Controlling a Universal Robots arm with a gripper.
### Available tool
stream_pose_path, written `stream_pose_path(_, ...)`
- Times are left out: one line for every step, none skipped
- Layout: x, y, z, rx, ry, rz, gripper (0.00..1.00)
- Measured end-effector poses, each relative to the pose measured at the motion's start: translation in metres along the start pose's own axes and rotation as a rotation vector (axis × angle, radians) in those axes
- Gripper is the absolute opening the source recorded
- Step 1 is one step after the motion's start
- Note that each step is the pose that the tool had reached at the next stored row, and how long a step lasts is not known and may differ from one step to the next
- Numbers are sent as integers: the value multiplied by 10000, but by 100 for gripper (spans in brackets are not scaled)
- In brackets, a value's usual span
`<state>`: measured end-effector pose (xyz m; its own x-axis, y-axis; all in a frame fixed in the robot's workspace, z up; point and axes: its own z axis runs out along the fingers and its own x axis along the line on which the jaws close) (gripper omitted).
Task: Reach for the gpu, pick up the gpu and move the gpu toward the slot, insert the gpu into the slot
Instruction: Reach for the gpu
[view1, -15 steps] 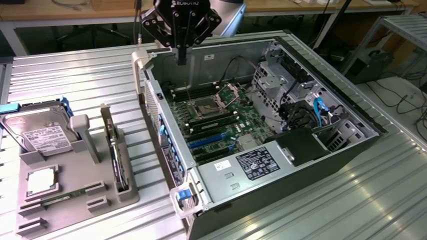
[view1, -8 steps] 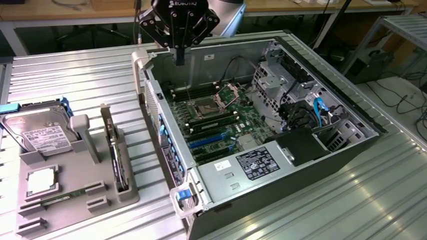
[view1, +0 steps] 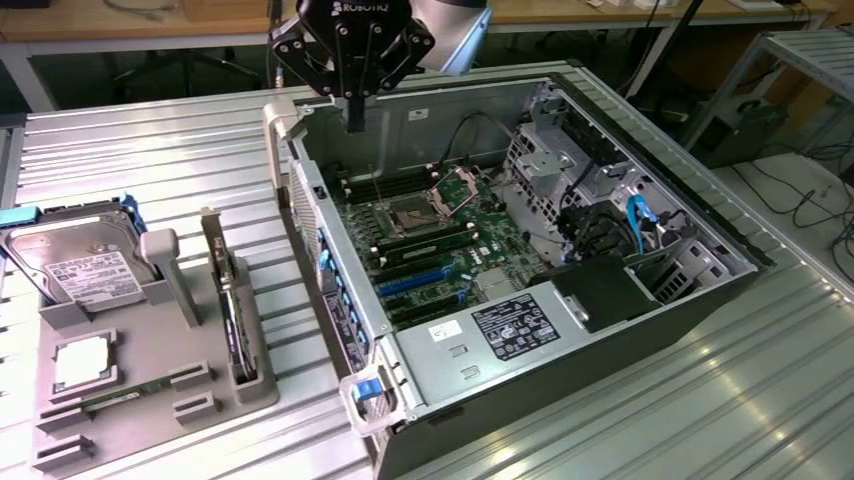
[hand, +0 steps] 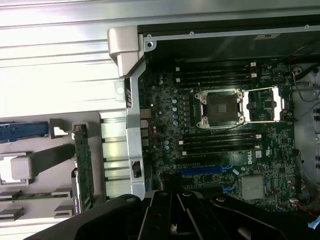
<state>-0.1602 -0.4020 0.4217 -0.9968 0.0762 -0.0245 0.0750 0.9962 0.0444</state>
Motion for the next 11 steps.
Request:
stream_pose_path(6, -1, 0, 0, 0, 1, 11)
stream_pose_path(11, -2, 0, 0, 0, 0, 11)
stream_pose_path(21, -5, -1, 1, 0, 0, 11)
stream_pose_path(30, -7, -1, 0, 0, 1, 11)
stream_pose_path(39, -9, -1, 0, 0, 0, 11)
stream_pose_path(44, -10, -2, 1, 0, 0, 11)
stream_pose_path(51, -12, -2, 1, 0, 0, 11)
stream_pose_path(66, -15, -2, 0, 0, 0, 11)
stream_pose_path(73, -17, -3, 0, 0, 0, 11)
stream_pose_path(81, -20, -3, 0, 0, 0, 11)
stream_pose_path(96, -26, -4, 0, 0, 0, 11)
